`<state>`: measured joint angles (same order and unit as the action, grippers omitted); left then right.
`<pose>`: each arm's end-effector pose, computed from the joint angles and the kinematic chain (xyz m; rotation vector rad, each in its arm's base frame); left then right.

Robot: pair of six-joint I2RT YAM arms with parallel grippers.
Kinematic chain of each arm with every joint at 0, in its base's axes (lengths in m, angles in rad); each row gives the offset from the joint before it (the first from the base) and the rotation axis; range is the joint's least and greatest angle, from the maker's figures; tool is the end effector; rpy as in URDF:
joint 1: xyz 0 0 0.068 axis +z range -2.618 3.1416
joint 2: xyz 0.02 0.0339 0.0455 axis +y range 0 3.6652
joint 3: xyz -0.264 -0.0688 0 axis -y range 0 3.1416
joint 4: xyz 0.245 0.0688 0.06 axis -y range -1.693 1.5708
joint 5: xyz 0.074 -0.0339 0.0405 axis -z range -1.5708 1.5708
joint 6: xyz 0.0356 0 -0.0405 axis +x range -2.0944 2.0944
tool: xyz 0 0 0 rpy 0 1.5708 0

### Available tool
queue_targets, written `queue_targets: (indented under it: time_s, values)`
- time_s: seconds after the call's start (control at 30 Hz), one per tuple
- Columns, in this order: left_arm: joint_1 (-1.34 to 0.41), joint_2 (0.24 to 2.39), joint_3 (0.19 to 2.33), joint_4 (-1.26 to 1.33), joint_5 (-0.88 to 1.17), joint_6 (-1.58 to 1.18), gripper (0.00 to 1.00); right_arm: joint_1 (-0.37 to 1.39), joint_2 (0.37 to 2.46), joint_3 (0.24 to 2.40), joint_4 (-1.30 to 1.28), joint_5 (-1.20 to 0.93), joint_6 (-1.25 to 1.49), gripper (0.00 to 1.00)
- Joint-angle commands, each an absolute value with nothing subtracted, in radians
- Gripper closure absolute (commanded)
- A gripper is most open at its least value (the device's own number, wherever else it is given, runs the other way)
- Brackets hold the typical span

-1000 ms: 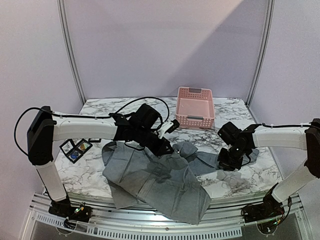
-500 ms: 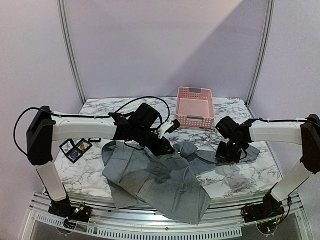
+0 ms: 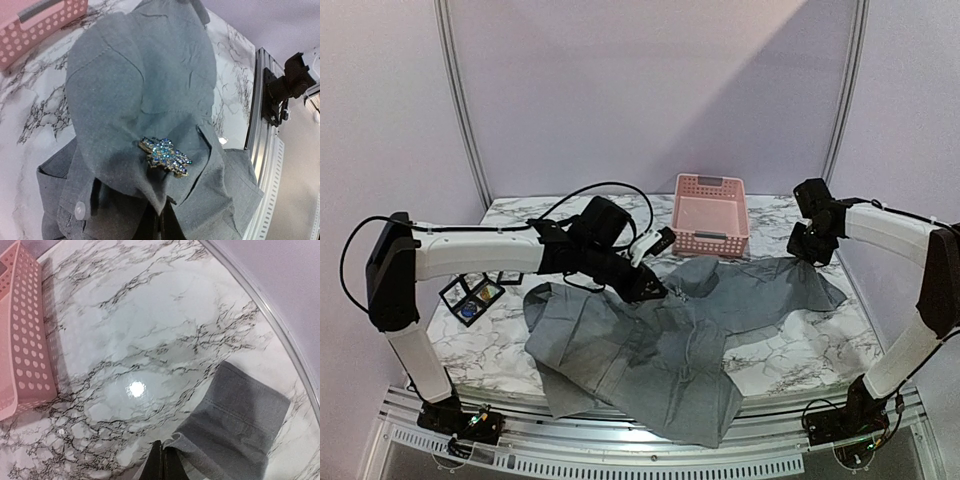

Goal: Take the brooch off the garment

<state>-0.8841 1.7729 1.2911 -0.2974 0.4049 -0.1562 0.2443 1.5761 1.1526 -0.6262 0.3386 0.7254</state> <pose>0.2388 -0.3135 0.2368 1.0814 2.2414 -0.9566 0.3162 0.0666 0.2382 0.7140 2.4273 -0.0682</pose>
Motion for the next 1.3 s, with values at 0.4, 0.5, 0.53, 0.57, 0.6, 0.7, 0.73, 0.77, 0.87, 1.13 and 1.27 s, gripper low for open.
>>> queue_targets:
  time_s: [0.4,0.5,0.53,0.57,0.6,0.7,0.73,0.77,0.87,1.13,1.27]
  values:
    - [-0.838,1.767,1.275,-0.242,0.524,-0.186,1.00,0.336,1.390,1.099,-0.387,-0.037,0.370,0.37]
    - [-0.828,1.771,1.269,-0.219,0.543,-0.207,1.00,0.411,1.339,1.063,-0.315,-0.264,0.344,0.38]
    - [-0.824,1.774,1.269,-0.216,0.548,-0.210,1.00,0.441,1.336,1.060,-0.306,-0.314,0.346,0.39]
    - [-0.821,1.776,1.267,-0.211,0.550,-0.213,1.00,0.480,1.341,1.063,-0.305,-0.347,0.349,0.39]
    - [-0.820,1.776,1.266,-0.210,0.552,-0.215,1.00,0.506,1.353,1.068,-0.306,-0.371,0.361,0.40]
    - [-0.815,1.779,1.264,-0.208,0.550,-0.223,1.00,0.581,1.393,1.073,-0.297,-0.448,0.404,0.44]
    - [-0.813,1.782,1.264,-0.206,0.549,-0.228,1.00,0.606,1.404,1.071,-0.290,-0.465,0.414,0.44]
    - [-0.811,1.785,1.264,-0.206,0.548,-0.232,1.00,0.630,1.416,1.072,-0.285,-0.473,0.425,0.44]
    - [-0.807,1.789,1.264,-0.205,0.550,-0.241,1.00,0.697,1.438,1.073,-0.280,-0.475,0.445,0.44]
    - [-0.807,1.789,1.259,-0.199,0.558,-0.247,1.00,0.752,1.515,1.074,-0.241,-0.431,0.481,0.51]
    - [-0.807,1.788,1.259,-0.198,0.561,-0.248,1.00,0.756,1.542,1.083,-0.227,-0.414,0.493,0.61]
